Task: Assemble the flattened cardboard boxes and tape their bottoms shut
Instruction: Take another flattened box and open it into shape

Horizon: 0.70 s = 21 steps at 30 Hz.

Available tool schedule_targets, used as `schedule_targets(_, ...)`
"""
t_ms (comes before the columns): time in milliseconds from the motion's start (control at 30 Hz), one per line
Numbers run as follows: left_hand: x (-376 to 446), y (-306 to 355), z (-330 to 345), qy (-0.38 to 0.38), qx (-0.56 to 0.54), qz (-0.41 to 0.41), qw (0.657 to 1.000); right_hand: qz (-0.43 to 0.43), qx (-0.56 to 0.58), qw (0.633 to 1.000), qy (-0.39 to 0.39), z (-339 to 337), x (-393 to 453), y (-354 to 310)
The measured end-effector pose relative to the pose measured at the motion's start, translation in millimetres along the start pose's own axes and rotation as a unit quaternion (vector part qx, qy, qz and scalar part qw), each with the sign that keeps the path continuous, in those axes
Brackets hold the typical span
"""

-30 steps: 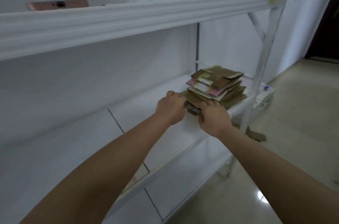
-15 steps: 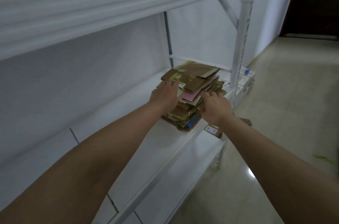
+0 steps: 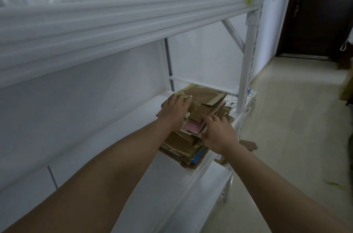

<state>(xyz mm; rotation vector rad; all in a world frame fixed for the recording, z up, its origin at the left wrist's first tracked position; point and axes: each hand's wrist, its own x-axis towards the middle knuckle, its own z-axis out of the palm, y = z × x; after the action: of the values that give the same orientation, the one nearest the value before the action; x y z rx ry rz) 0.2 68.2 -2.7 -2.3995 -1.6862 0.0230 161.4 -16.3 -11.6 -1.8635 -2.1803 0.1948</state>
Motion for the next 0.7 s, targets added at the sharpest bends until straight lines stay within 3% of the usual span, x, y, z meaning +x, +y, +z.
schedule_targets(367,5.8,9.5,3.8,0.016,-0.037,0.007,0.999,-0.006,0.060,0.998,0.036,10.0,-4.5,1.2)
schedule_targets(700,-29.7,-12.6,-18.2,0.151,-0.076,-0.006,0.986,-0.014,0.028,0.998,0.049,10.5,-22.9,-6.0)
